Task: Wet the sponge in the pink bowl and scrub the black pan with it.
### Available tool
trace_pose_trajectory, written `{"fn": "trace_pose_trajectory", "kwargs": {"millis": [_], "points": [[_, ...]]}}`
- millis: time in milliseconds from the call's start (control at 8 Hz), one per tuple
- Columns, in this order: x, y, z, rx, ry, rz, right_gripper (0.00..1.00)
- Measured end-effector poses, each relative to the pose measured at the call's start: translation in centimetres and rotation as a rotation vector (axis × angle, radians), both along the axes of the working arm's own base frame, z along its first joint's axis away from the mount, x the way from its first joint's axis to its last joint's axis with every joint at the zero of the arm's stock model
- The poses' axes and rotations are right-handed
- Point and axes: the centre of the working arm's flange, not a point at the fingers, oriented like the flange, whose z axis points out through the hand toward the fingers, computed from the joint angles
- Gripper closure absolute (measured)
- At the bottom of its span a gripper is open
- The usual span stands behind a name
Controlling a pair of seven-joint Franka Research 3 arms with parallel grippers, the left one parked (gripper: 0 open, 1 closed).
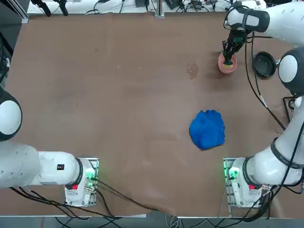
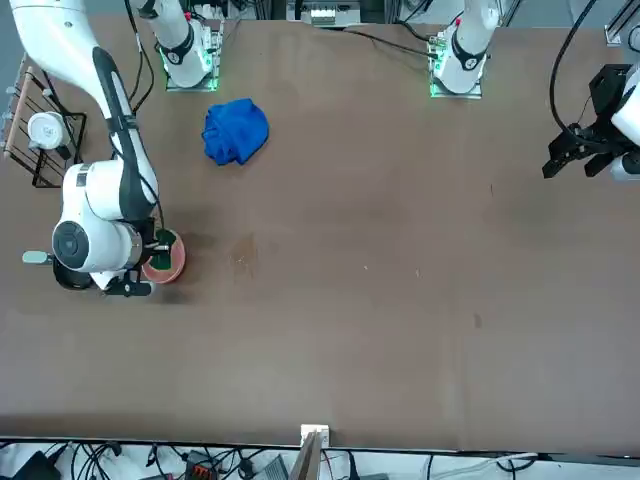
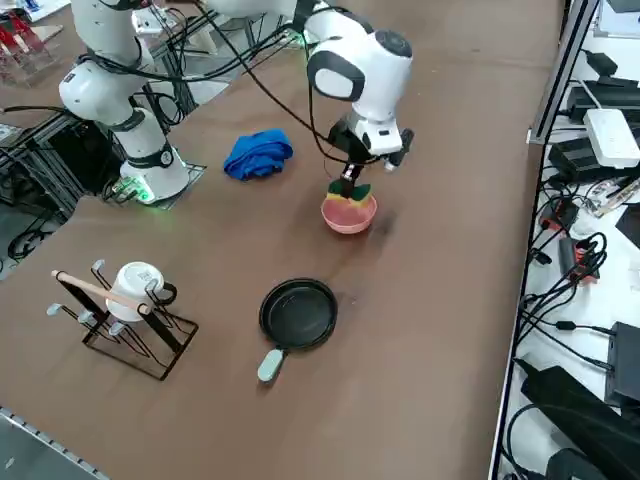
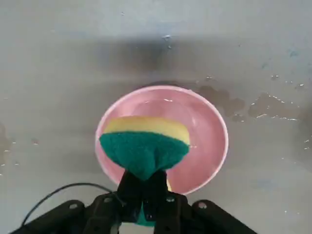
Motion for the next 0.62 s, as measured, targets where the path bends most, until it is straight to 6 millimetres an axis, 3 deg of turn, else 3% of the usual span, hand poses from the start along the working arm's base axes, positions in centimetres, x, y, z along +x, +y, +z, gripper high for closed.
{"fn": "trace_pose_trajectory", "kwargs": {"millis": [625], "points": [[-1.0,-0.6,-4.7,0.003,0.011,-0.007,0.94]]}}
